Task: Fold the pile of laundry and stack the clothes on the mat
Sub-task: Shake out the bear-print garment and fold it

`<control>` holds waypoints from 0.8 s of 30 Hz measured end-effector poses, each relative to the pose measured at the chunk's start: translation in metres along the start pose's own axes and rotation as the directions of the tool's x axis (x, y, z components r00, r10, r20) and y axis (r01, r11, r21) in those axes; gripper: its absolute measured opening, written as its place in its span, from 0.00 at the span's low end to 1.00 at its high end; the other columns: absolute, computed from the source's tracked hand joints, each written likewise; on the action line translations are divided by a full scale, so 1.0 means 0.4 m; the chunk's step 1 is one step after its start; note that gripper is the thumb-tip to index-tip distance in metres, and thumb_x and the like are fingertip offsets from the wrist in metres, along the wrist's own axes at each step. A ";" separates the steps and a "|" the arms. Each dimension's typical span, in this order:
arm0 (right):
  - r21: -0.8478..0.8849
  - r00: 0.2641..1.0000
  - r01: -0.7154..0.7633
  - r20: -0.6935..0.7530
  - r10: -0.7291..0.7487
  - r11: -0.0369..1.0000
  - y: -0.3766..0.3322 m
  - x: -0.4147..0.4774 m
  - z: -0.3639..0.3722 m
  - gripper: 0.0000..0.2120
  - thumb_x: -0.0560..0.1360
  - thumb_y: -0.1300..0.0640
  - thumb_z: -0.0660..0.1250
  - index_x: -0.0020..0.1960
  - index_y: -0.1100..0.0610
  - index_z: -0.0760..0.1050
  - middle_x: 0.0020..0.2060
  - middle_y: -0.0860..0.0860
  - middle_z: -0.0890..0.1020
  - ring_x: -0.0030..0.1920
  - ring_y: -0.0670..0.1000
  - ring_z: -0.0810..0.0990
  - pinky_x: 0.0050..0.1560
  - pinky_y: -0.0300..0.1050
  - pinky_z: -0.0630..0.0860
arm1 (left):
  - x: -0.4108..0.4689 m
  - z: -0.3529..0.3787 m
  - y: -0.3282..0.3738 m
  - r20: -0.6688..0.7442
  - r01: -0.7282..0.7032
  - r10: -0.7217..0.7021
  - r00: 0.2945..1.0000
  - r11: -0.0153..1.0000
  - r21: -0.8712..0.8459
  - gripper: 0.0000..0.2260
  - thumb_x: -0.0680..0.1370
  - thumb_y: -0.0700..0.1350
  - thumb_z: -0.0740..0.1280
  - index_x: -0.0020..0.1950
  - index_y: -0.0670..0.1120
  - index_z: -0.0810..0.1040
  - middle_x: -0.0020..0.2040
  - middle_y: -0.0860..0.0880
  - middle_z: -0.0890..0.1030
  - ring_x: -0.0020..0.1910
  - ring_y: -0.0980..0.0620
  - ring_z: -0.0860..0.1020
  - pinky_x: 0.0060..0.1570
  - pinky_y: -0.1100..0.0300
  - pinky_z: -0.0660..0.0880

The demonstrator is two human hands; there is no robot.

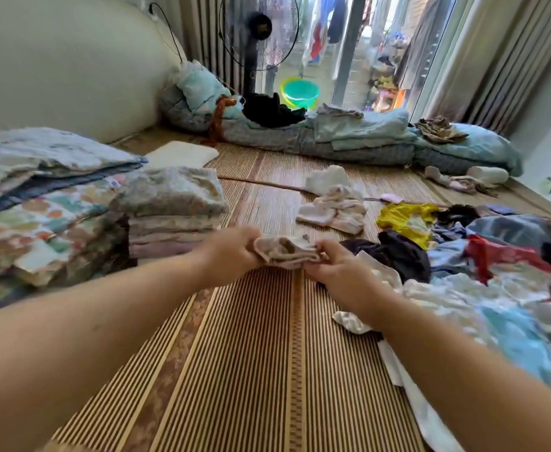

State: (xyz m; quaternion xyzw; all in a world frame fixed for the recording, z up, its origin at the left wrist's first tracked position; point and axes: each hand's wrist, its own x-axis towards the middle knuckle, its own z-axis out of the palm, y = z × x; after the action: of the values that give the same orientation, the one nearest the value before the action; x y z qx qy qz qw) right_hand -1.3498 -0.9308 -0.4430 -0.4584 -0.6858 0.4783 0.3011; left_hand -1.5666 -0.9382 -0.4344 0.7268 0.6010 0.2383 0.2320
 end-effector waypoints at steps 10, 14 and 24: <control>-0.482 0.993 -0.118 -0.035 0.115 0.868 0.279 -0.298 0.174 0.15 0.75 0.45 0.69 0.60 0.44 0.80 0.56 0.41 0.74 0.58 0.41 0.70 0.64 0.40 0.68 | -0.289 0.256 -0.111 0.394 0.228 -0.258 0.882 0.966 0.123 0.04 0.79 0.46 0.65 0.44 0.53 0.75 0.44 0.51 0.79 0.38 0.55 0.75 0.37 0.62 0.71; -0.485 0.990 0.051 0.141 0.020 0.873 0.261 -0.332 0.166 0.09 0.75 0.46 0.67 0.53 0.45 0.82 0.65 0.38 0.74 0.73 0.38 0.58 0.73 0.41 0.54 | -0.316 0.233 -0.089 0.528 0.181 -0.233 0.817 0.972 0.149 0.04 0.78 0.50 0.67 0.45 0.53 0.75 0.44 0.53 0.79 0.37 0.56 0.73 0.40 0.61 0.71; -0.029 0.954 -0.299 -0.028 0.299 0.954 0.213 -0.201 0.162 0.13 0.79 0.43 0.60 0.54 0.51 0.76 0.46 0.48 0.82 0.44 0.48 0.82 0.47 0.48 0.81 | -0.262 0.215 -0.103 0.324 0.473 -0.361 0.875 0.783 -0.405 0.07 0.79 0.48 0.66 0.55 0.47 0.76 0.45 0.50 0.81 0.34 0.61 0.78 0.33 0.66 0.73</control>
State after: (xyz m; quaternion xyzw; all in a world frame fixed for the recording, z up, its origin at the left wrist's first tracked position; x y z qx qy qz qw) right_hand -1.3438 -1.0188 -0.5439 -0.5673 -0.6130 0.5015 0.2255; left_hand -1.5615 -1.0386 -0.5343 0.5183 0.6402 0.2344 0.5163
